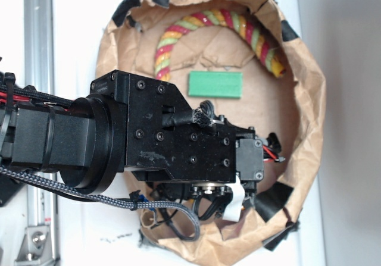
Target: Grab the yellow duck.
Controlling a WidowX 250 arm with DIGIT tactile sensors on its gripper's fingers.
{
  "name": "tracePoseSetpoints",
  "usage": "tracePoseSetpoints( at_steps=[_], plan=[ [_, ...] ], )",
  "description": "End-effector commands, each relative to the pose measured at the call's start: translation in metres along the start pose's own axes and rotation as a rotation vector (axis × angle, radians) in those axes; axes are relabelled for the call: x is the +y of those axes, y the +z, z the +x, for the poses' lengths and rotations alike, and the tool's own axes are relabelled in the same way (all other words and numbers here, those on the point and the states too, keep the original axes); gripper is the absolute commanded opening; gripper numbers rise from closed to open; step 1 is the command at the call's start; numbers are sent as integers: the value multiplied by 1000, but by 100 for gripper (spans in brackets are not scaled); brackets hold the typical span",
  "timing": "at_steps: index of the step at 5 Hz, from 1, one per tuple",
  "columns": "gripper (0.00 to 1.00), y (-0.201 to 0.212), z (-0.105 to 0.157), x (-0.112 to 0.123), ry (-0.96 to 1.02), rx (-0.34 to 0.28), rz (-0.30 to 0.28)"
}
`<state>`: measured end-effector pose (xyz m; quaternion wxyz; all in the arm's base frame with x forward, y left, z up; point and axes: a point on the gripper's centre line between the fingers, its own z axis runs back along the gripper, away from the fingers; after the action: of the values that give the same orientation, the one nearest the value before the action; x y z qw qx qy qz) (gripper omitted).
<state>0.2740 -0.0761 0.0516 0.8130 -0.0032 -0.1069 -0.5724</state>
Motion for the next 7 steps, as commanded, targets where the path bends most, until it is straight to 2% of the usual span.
tracePoseSetpoints(
  at_steps=[1,2,3,4,6,7],
  plan=[
    [100,-15,17,-20,-73,-24,-6],
    [100,-16,18,-23,-84,-22,-74],
    [100,-19,19,-32,-79,-4,-175],
    [100,-15,23,-49,-97,44,-252],
    [100,-12,20,-79,-133,112,-258],
    [100,-13,22,-84,-159,116,-232]
  ],
)
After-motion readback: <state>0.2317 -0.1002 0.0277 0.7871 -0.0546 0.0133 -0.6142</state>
